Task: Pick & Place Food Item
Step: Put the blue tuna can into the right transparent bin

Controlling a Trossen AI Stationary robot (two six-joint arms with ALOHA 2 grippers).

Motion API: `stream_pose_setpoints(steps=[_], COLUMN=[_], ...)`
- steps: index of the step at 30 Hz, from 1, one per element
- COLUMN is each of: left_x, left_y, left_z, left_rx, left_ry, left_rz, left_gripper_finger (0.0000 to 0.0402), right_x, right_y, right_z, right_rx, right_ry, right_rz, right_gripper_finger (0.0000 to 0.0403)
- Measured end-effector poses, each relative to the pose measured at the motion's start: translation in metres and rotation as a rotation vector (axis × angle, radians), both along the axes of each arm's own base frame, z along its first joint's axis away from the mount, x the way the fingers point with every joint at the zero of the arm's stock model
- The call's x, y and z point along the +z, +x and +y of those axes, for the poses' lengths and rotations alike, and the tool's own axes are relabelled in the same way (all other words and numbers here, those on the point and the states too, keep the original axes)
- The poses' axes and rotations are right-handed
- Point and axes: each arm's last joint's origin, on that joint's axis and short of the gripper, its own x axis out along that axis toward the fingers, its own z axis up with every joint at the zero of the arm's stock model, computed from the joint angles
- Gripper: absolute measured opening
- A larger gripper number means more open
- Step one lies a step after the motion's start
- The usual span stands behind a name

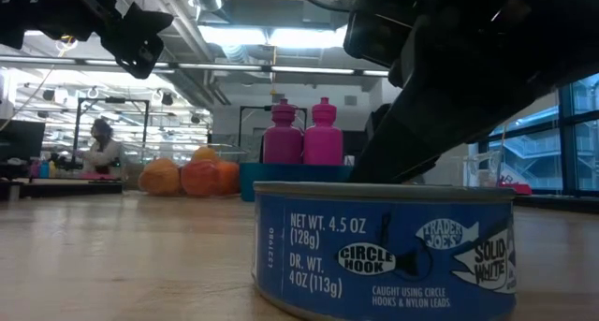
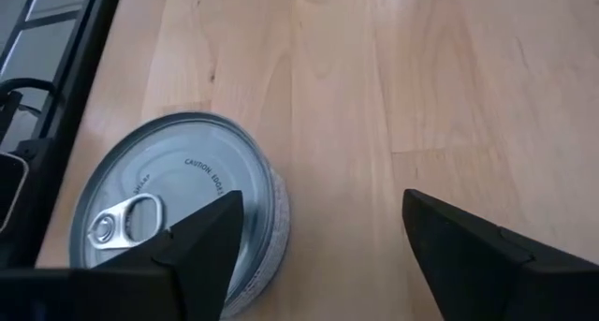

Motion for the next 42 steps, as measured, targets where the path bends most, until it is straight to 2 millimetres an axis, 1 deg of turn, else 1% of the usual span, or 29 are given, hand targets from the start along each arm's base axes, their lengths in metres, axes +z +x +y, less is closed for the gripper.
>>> stream_pose_setpoints(steps=[6,13,20,26,30,34,38,42], left_x=[0.0,0.0,0.0,0.0,0.0,0.0,0.0,0.0], left_y=[0.0,-0.0001,-0.0001,-0.0001,-0.0001,-0.0001,-0.0001,-0.0001], left_z=[0.0,0.0001,0.0001,0.0001,0.0001,0.0001,0.0001,0.0001], left_rx=[0.0,0.0,0.0,0.0,0.001,0.001,0.001,0.001], left_ry=[-0.002,-0.002,-0.002,-0.004,-0.01,-0.018,-0.029,-0.035], left_rz=[0.0,0.0,0.0,0.001,0.002,0.005,0.008,0.01], left_gripper_finger=[0.0205,0.0207,0.0206,0.0205,0.0206,0.0207,0.0204,0.0203], right_x=[-0.0002,-0.0008,-0.0014,-0.0015,-0.0015,-0.0015,-0.0011,-0.0008], right_y=[-0.0004,-0.0014,-0.0027,-0.003,-0.0032,-0.0033,-0.0033,-0.0034], right_z=[0.0007,0.002,0.0014,0.0015,0.0019,0.0022,0.0023,0.0026], right_rx=[0.018,0.057,0.054,0.046,0.057,0.061,0.064,0.074], right_ry=[0.018,0.053,0.05,0.06,0.074,0.078,0.081,0.09], right_rz=[0.01,0.036,0.055,0.063,0.07,0.072,0.072,0.078], right_gripper_finger=[0.0274,0.0261,0.0249,0.0229,0.0204,0.0171,0.0129,0.0077])
